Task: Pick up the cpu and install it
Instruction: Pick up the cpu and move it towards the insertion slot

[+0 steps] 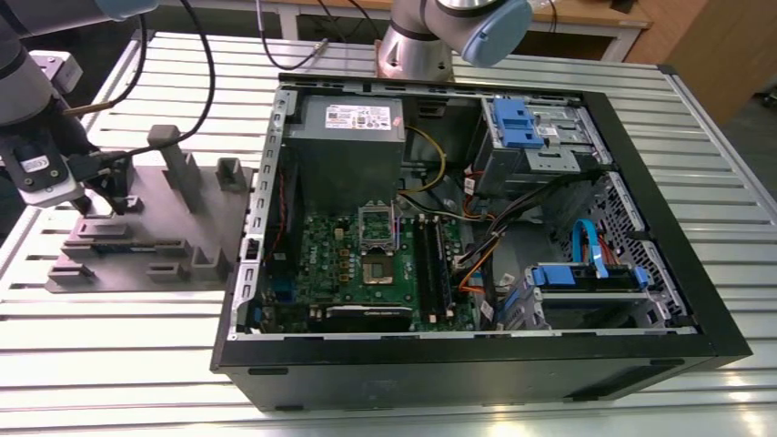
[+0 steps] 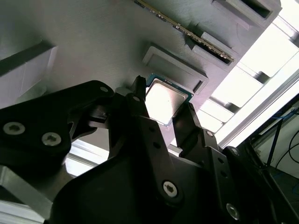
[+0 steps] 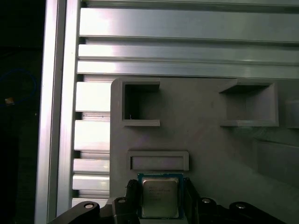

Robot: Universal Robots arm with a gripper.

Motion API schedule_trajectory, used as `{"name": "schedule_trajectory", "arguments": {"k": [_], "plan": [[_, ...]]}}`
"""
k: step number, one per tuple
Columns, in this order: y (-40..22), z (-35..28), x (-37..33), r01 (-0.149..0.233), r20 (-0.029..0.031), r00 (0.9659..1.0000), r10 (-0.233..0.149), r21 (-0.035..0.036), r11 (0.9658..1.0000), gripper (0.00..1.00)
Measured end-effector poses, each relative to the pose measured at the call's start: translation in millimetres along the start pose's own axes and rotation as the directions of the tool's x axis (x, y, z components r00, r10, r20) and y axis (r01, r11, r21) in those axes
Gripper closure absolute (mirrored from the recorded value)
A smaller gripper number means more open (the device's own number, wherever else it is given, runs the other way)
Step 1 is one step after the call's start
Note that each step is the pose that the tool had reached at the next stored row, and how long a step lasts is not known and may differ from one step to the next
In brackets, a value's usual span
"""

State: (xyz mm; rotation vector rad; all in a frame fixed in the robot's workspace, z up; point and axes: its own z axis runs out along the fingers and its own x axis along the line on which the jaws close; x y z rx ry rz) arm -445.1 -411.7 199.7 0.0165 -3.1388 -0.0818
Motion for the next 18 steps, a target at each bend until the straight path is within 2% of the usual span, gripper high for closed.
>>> {"name": "schedule_trajectory", "arguments": {"k": [7,18], "plan": [[0.0,-0.7,0.0,0.000,-0.0003,1.0000,0.000,0.0002,1.0000,0.53],[0.5,-10.4,0.1,0.000,0.0000,1.0000,0.000,0.0000,1.0000,0.53]]}}
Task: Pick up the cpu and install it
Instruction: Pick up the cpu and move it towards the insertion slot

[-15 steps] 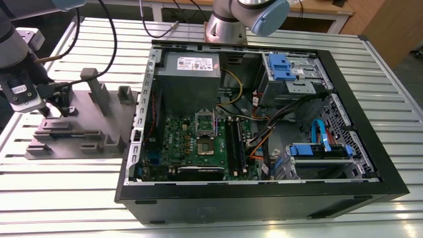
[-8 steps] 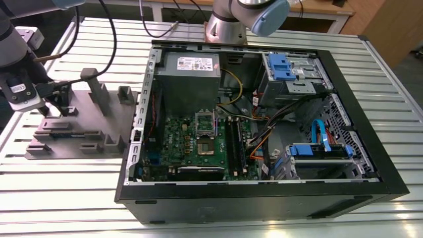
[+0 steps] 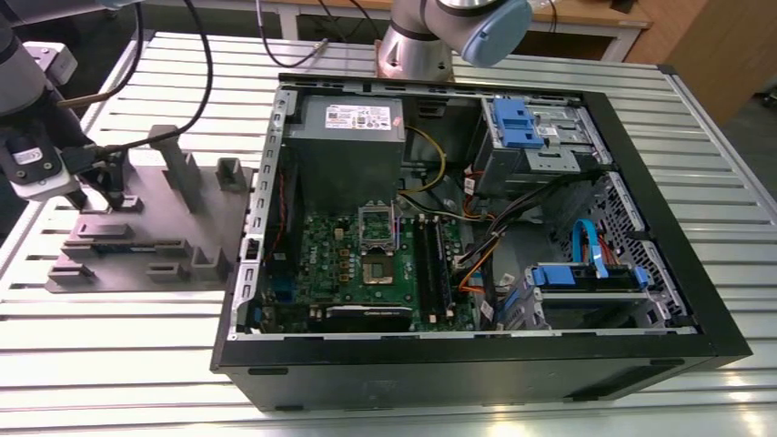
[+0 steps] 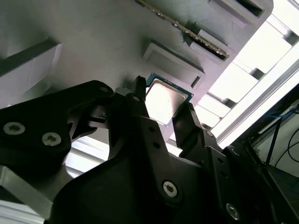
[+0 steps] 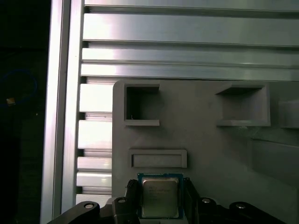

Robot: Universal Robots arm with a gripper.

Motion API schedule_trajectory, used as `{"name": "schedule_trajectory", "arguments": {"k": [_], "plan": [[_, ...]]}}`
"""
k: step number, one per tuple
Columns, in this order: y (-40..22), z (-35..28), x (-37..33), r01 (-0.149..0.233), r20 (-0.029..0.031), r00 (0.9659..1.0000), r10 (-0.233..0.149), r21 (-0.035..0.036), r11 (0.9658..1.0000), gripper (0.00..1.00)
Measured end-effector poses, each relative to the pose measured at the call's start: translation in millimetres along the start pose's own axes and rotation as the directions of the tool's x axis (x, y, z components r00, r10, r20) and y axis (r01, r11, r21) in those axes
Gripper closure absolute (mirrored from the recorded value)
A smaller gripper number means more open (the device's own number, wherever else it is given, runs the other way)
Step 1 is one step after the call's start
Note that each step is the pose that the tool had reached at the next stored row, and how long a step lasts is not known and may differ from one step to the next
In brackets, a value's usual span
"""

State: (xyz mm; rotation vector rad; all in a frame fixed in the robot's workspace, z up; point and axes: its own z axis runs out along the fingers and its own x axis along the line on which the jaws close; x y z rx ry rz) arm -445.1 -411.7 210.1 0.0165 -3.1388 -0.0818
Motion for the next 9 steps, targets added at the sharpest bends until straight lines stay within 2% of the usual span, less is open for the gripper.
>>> {"name": "schedule_trajectory", "arguments": {"k": [6,9], "plan": [[0.4,-7.3,0.1,0.000,0.0000,1.0000,0.000,0.0000,1.0000,0.53],[0.5,-9.0,0.1,0.000,0.0000,1.0000,0.000,0.0000,1.0000,0.53]]}}
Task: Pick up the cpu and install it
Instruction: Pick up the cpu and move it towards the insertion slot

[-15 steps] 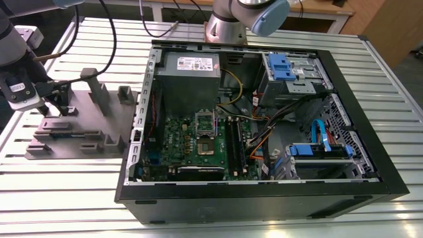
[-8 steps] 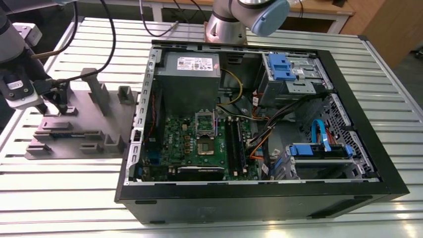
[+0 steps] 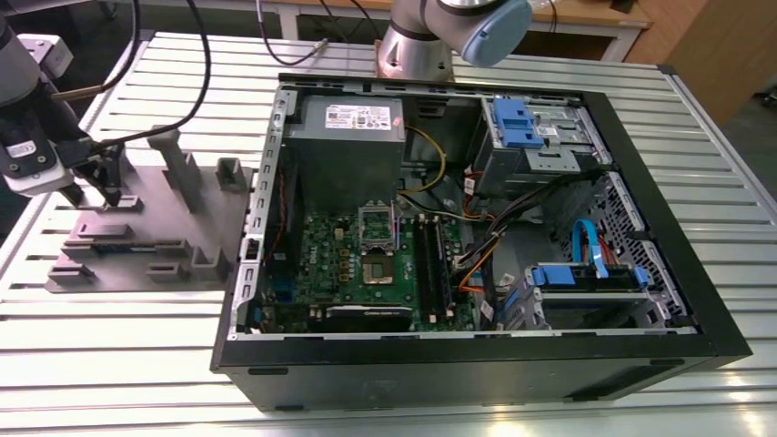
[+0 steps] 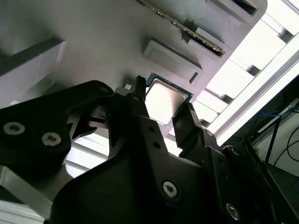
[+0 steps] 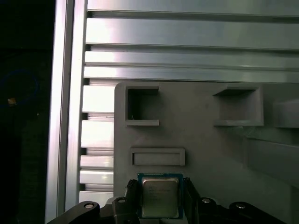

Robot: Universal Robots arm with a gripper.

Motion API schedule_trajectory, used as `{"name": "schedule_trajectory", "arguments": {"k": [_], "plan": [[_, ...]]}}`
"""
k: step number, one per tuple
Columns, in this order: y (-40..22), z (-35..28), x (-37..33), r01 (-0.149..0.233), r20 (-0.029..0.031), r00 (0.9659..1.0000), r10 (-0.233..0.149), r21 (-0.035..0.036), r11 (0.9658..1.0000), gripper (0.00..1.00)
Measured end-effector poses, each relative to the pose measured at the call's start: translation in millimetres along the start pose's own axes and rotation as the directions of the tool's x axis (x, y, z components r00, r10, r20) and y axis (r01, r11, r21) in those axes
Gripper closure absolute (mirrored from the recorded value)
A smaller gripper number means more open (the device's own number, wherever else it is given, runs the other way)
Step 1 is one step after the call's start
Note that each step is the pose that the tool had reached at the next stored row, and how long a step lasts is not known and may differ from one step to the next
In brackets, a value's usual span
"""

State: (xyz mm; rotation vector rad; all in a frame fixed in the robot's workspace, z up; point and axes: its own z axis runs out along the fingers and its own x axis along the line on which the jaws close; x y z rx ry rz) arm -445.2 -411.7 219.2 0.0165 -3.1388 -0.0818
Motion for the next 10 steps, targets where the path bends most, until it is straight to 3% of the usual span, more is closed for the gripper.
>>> {"name": "schedule_trajectory", "arguments": {"k": [10], "plan": [[0.5,-9.6,0.1,0.000,-0.0001,1.0000,0.000,0.0001,1.0000,0.53]]}}
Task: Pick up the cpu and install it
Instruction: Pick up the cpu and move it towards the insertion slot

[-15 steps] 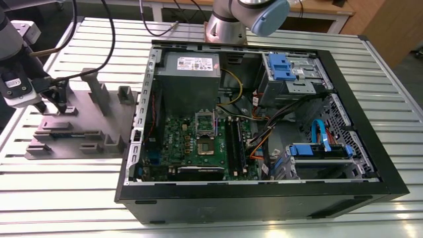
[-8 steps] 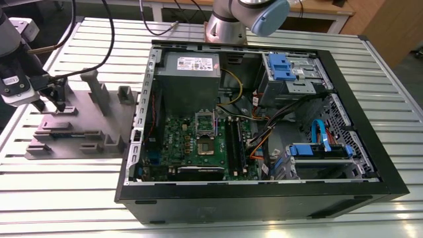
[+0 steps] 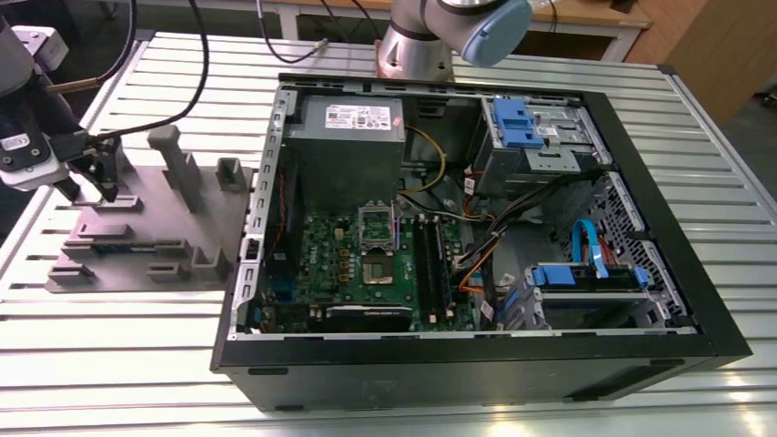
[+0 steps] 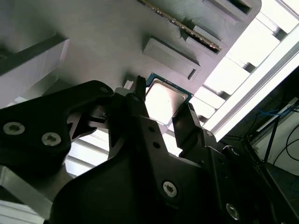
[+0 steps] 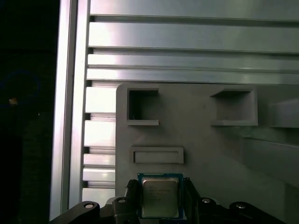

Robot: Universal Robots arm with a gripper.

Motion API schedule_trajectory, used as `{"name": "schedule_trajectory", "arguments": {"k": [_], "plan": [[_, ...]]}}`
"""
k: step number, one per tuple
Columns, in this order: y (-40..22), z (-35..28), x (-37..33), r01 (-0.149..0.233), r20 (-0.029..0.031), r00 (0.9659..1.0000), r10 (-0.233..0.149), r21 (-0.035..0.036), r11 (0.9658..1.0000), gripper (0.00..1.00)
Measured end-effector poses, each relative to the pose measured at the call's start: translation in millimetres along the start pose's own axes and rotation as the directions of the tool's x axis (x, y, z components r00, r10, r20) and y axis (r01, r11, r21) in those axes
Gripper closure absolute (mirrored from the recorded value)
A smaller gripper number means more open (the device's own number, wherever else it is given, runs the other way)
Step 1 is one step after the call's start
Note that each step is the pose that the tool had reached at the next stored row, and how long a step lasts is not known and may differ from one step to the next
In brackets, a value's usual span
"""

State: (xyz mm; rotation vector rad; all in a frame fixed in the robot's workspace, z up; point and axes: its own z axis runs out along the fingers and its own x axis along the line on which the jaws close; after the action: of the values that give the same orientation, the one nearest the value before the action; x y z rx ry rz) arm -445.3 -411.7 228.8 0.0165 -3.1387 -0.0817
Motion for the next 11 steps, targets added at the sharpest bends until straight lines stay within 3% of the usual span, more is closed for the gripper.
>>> {"name": "schedule_trajectory", "arguments": {"k": [11], "plan": [[0.7,-13.5,0.0,0.000,0.0001,1.0000,0.000,0.0000,1.0000,0.53]]}}
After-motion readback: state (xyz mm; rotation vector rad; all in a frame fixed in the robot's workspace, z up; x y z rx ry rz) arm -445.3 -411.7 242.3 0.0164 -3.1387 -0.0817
